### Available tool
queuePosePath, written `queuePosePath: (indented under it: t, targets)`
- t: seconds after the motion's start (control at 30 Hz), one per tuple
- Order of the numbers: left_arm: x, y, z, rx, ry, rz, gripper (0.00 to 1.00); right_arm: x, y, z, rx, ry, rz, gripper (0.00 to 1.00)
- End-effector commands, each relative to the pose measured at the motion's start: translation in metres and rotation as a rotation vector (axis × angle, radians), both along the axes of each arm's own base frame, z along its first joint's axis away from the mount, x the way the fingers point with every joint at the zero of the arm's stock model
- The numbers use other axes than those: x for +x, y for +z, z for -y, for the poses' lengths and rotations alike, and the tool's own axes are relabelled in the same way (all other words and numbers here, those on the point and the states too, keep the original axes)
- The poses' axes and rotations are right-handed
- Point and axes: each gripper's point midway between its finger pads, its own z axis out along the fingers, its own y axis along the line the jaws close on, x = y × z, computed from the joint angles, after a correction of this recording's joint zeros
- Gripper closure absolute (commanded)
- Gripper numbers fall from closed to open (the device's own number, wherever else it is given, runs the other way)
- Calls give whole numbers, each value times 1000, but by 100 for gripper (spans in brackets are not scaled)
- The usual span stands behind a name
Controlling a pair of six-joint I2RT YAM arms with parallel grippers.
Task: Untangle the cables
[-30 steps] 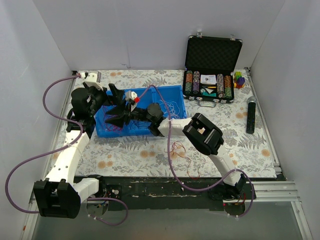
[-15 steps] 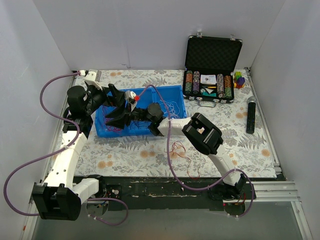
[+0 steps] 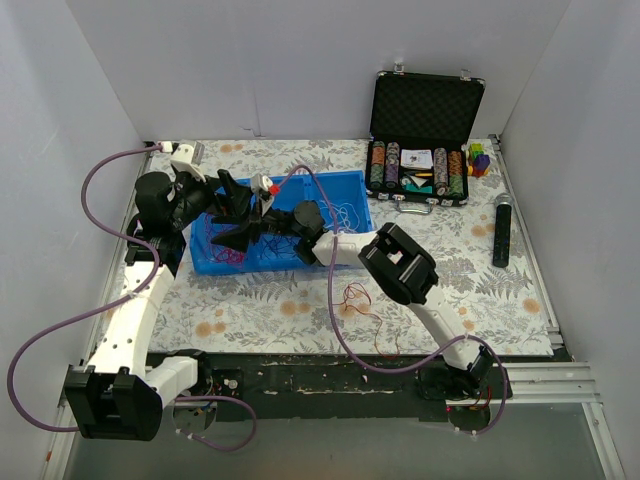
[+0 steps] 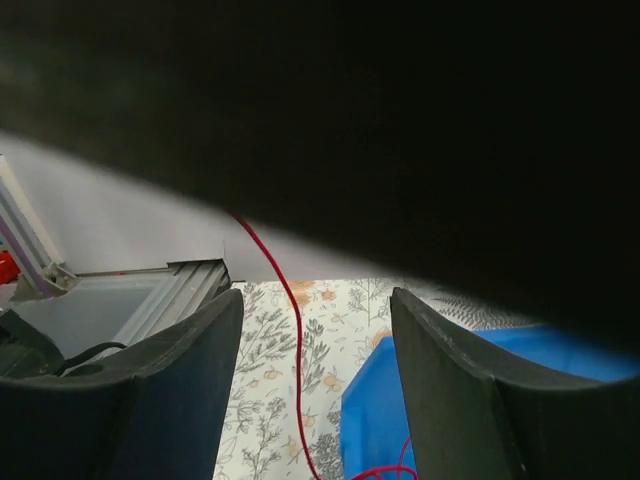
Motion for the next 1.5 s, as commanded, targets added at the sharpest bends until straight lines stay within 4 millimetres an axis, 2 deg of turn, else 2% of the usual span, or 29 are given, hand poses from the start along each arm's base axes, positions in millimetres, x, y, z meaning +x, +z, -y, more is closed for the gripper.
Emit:
queuePosePath:
  t: [0.0,0.23,0.5,0.6,0.67,0.8,0.93,1.1,1.33,1.47]
  targets:
    - [-3,29,5,-16,-27,74,2,-17,42,0,173,51,133,32]
    - [-1,42,0,-8,-1,134,2,-25,29,-9,142,123,116,45]
    - [0,45,0,0,3,142,2,-39,20,-12,109,188,118,64]
    - [3,50,-2,4,12,154,2,-41,17,-15,91,198,112,81]
    - [5,53,-3,9,16,164,2,-42,14,-17,76,201,103,98]
    - [8,65,-7,29,38,204,2,-30,3,-20,21,130,70,99]
    - [11,81,-15,56,83,264,2,-2,-19,-25,-95,-13,18,99]
    - [12,109,-25,97,132,372,2,19,-45,-29,-206,-127,-35,99]
    - [7,153,-40,159,216,543,2,36,-75,-26,-325,-232,-112,99]
    - [3,177,-48,155,272,612,2,37,-93,-24,-374,-268,-141,99]
